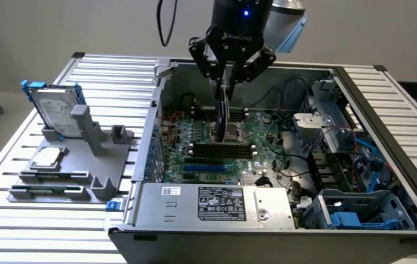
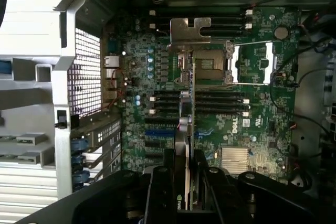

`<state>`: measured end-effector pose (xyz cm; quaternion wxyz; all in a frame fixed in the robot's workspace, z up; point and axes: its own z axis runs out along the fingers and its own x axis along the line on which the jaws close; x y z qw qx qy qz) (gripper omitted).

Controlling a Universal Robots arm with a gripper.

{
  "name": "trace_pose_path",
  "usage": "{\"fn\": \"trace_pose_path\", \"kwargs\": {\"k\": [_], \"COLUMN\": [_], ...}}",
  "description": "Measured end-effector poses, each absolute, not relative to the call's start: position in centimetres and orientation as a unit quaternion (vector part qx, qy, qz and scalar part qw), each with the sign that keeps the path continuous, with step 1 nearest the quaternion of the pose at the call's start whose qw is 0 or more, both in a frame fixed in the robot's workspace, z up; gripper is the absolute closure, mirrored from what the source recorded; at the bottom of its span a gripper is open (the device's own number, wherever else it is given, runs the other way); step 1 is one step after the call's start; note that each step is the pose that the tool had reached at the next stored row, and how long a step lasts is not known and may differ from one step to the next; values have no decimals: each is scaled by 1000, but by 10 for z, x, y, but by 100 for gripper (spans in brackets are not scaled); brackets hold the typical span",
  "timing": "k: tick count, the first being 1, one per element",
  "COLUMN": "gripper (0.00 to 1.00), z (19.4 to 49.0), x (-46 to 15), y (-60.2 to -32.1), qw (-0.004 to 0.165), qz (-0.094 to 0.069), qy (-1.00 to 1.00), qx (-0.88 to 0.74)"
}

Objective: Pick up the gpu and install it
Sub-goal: 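Pick up the gpu and move the gpu toward the slot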

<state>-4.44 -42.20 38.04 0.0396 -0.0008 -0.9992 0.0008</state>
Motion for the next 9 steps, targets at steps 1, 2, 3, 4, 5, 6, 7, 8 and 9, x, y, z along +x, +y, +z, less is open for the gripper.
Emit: {"fn": "trace_pose_path", "kwargs": {"k": [1, 2, 3, 4, 5, 6, 7, 8, 9], "gripper": [74, 74, 74, 74, 74, 74, 74, 74, 74], "z": [379, 377, 376, 375, 374, 374, 374, 374, 374], "x": [-41, -39, -38, -37, -37, -37, -37, -37, -37], "y": [-422, -422, -422, -422, -422, -422, -422, -422, -422], "qw": [39, 39, 39, 39, 39, 39, 39, 39, 39], "qz": [1, 1, 1, 1, 1, 1, 1, 1, 1], "qy": [-999, -999, -999, -999, -999, -999, -999, -999, -999], "qx": [-1, -1, -1, -1, -1, -1, -1, -1, -1]}}
